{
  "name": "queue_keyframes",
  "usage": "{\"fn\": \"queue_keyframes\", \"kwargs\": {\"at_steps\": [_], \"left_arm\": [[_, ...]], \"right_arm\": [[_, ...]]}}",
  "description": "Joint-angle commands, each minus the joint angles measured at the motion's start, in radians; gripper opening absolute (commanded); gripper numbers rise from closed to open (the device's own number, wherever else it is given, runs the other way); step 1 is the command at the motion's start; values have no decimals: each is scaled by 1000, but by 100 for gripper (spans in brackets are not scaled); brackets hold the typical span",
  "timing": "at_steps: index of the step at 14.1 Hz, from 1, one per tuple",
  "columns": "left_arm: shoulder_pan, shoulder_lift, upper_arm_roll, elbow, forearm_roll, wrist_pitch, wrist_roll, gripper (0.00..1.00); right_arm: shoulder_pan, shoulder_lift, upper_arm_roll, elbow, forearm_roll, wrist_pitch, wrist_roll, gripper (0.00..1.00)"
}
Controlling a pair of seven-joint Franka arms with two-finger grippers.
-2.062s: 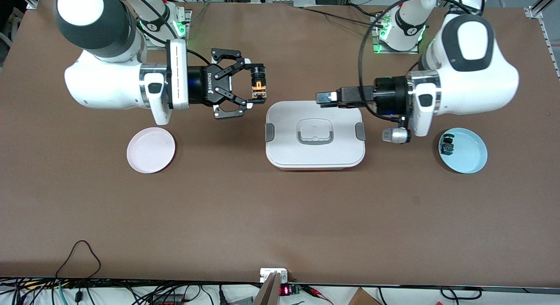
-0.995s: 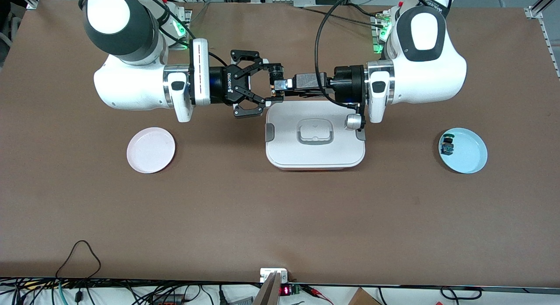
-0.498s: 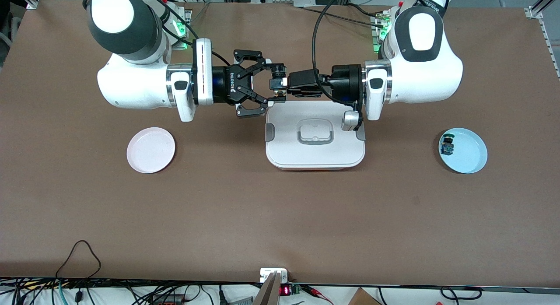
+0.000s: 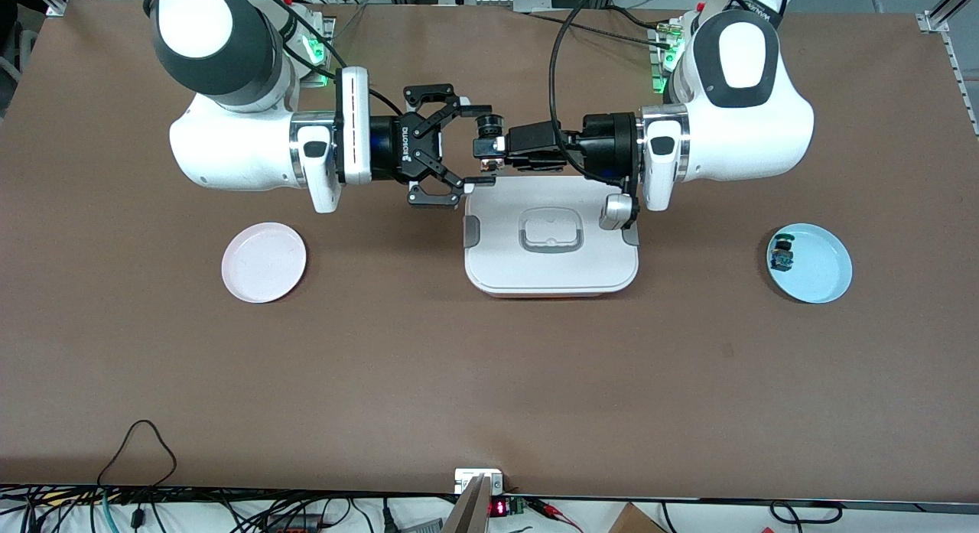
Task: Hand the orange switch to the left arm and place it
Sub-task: 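Grasp the switch with the left gripper while the right gripper releases, then carry the switch to the blue dish while the right gripper withdraws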
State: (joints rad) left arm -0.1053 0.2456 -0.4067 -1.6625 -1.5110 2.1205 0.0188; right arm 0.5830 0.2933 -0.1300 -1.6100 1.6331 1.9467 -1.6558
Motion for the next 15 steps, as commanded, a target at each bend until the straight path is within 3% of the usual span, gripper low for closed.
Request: {"fn": "queue_keyframes", "kwargs": {"at_steps": [1,3,6,8,11,15], "left_arm": [[2,-11,3,6,-8,1,0,16],[9,-20,9,6,82,-1,-3,16],[18,-20,9,7,376,-1,-4,16],[45,-17,8,7,593,-29,-2,18],[97,-19,5,9,915,-112,51,18],[203,-11,8,10,1162,-275,329,18]], "right_arm": [[-66,-22,-8,-16,-5,-58,-1,100],[-110,-22,-55,-18,-47,-151,-1,100],[-114,-22,-184,-22,-143,-276,1,100],[-115,-25,-233,-45,-186,-307,4,100],[-126,-37,-250,-82,-284,-331,114,100],[-124,-49,-252,-88,-511,-333,490,100]]}}
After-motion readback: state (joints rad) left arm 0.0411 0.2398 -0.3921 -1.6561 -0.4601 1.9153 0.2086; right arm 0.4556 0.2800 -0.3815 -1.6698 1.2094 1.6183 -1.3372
